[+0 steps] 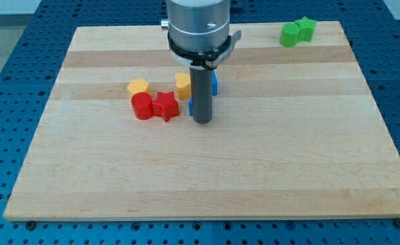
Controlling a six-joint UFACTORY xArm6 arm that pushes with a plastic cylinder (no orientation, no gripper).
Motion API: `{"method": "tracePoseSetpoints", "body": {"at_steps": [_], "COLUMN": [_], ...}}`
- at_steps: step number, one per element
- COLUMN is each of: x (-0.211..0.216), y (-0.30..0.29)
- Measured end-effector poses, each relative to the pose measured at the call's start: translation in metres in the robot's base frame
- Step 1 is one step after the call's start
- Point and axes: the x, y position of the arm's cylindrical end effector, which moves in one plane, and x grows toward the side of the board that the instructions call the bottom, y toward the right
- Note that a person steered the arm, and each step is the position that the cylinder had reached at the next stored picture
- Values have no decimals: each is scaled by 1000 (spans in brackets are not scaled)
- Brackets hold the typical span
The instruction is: Place the blue cube into a yellow heart
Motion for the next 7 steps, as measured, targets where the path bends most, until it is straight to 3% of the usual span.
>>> {"method": "tracePoseSetpoints", "body": {"at_steps": [2, 4, 5, 7], "x": [-7, -26, -68, -80], "y": [22, 128, 131, 86]}}
